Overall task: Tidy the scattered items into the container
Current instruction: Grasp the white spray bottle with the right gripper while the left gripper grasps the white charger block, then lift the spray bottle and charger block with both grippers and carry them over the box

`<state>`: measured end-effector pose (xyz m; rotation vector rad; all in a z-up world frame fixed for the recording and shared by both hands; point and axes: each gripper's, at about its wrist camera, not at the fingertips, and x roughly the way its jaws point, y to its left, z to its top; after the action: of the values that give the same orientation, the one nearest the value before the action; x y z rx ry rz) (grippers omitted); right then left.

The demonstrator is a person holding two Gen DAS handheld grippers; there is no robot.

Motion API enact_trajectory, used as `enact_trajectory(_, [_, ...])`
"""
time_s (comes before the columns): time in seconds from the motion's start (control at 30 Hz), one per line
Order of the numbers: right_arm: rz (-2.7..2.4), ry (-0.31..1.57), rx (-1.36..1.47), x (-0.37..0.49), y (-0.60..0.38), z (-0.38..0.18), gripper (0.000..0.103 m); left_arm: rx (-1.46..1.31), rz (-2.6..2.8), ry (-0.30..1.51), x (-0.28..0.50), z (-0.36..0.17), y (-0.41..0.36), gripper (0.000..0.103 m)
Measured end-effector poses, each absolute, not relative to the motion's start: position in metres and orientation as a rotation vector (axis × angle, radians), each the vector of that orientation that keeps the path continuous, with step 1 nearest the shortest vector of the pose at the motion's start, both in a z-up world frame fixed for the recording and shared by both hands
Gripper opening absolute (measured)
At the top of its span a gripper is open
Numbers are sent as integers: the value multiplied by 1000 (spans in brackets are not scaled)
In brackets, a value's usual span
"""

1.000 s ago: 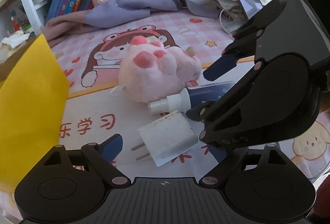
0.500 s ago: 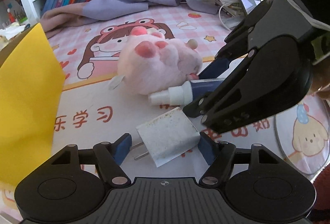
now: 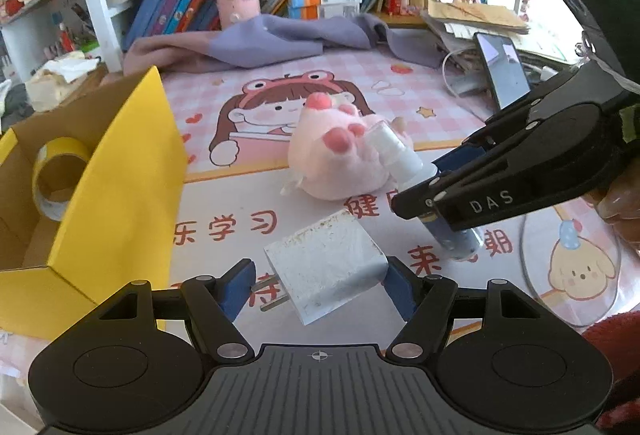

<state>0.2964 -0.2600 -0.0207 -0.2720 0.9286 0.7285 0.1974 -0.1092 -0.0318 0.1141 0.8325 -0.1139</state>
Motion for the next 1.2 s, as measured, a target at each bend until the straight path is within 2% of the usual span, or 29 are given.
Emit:
enact_trajectory(0.3, [669,858,-235,270,-271,-3,31,132,-142,793,182,-23,-109,70])
enact_trajectory(0.57, [626,857,-279,254,-271,-14,31,138,-175,775,176,-18,-107,70])
enact_trajectory(0.83, [612,938,-295,257,-273,-35,31,144,-184,774,173,-18,-111,70])
enact_trajectory(1.2, [589,912,-280,245,-274,-28,31,150,-212,773,165,-18,-110,70])
